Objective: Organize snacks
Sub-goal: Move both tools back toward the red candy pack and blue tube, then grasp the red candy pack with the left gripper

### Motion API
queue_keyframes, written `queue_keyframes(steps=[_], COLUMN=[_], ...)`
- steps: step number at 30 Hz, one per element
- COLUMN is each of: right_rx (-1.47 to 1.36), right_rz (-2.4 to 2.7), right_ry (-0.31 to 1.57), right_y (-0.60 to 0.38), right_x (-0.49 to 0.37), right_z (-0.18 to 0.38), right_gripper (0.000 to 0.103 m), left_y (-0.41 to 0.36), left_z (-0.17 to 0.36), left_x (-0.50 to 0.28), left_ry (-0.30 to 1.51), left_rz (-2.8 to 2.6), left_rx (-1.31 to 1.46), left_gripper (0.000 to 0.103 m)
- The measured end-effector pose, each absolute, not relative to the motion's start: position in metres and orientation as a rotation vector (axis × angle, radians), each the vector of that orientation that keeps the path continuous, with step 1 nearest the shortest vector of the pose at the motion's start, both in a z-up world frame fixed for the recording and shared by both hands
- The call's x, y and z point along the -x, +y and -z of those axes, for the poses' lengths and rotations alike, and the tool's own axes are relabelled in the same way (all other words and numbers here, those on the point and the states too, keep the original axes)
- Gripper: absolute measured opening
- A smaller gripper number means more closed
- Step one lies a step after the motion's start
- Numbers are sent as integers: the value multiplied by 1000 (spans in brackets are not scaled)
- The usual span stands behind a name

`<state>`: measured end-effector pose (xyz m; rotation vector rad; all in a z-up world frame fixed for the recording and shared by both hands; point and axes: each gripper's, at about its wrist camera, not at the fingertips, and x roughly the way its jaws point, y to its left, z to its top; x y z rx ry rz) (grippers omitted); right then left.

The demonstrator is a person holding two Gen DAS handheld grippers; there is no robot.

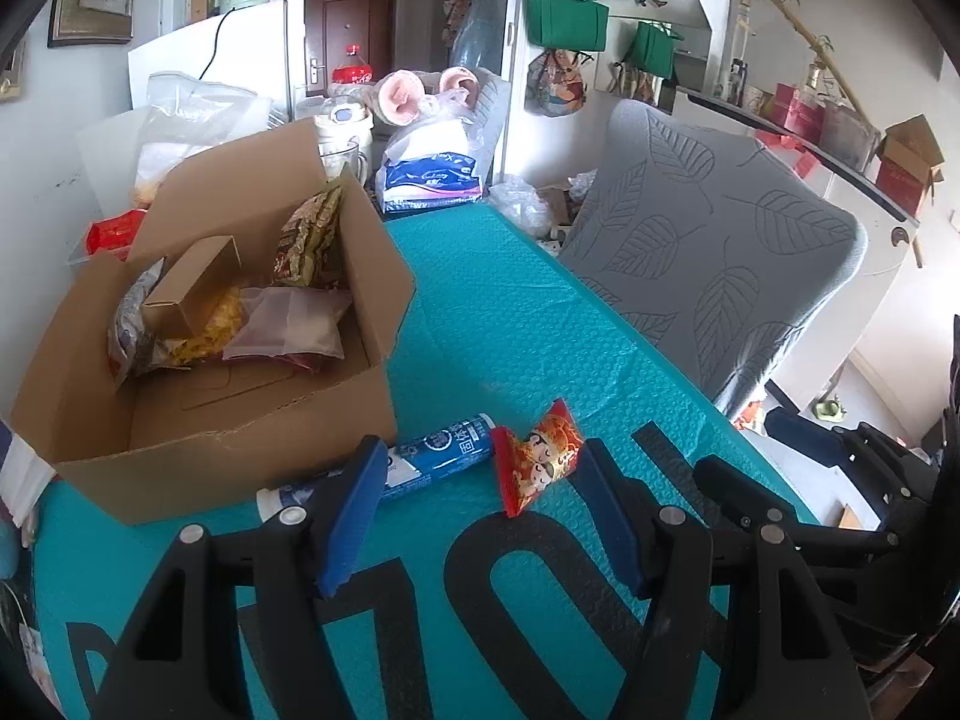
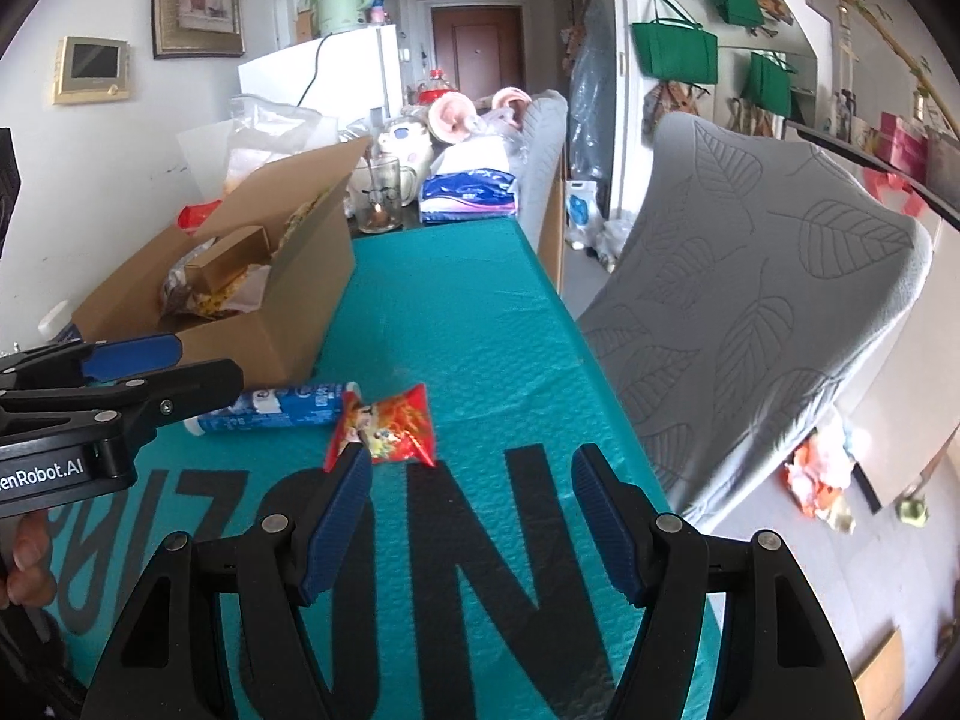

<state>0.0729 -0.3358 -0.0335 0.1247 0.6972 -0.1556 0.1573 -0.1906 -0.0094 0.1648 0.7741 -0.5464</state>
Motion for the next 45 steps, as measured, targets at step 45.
queue_keyframes(steps=[45], right_rx=[-158], right_rz=[203], right_ry=[825], right_y=[-383], right_x=[-101], right_z=[53], right_gripper=[70], left_y=[-227], left_z=[75], left_x=[-194], left_ry=[1005], left_rz=[614], left_rx=[-49], left_gripper=[45])
